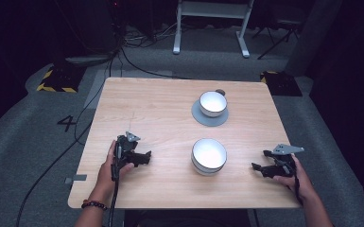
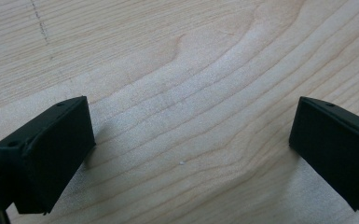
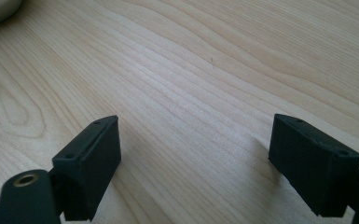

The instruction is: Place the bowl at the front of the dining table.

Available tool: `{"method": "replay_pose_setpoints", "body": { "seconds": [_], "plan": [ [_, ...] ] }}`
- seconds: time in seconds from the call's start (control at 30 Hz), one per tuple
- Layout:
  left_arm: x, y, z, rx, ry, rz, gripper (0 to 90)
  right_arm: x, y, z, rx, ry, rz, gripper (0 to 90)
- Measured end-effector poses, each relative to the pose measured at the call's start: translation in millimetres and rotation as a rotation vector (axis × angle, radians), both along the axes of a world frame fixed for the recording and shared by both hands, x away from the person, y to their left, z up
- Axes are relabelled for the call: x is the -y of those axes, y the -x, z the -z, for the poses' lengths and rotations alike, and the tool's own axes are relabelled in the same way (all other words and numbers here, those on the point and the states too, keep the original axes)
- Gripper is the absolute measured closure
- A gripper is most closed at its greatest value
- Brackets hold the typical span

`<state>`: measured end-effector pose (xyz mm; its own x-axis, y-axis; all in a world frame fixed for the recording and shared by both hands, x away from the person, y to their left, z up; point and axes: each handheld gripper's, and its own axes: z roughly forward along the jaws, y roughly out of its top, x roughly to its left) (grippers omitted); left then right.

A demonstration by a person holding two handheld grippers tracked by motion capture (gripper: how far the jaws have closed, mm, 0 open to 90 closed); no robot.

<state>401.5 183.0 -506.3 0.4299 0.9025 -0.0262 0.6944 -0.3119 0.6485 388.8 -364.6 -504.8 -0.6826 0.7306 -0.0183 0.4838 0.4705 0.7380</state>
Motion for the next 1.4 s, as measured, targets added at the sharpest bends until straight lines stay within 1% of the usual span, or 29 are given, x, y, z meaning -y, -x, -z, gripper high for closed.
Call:
{"method": "replay_pose_setpoints", "body": {
  "seconds": [0.47, 0.57, 0.63, 0.77, 1.4],
  "plan": [
    [0.0, 0.9, 0.1, 0.002, -0.001, -0.002, 0.1, 0.8, 0.4, 0.2, 0.004, 0.002, -0.005, 16.7],
    [0.1, 1.2, 0.4, 0.007, 0.001, -0.006, 0.2, 0.7, 0.4, 0.3, 0.003, 0.000, -0.005, 16.7],
    [0.0, 1.6, 0.1, 0.001, 0.000, -0.005, 0.2, 0.8, 0.5, 0.2, 0.004, 0.001, -0.006, 16.7],
    [0.2, 1.5, 0.4, 0.004, 0.005, -0.007, 0.1, 0.8, 0.5, 0.3, 0.004, 0.001, -0.006, 16.7],
    [0.1, 1.3, 0.2, 0.001, 0.002, -0.006, 0.0, 0.8, 0.4, 0.3, 0.004, 0.001, -0.007, 16.7]
  ]
}}
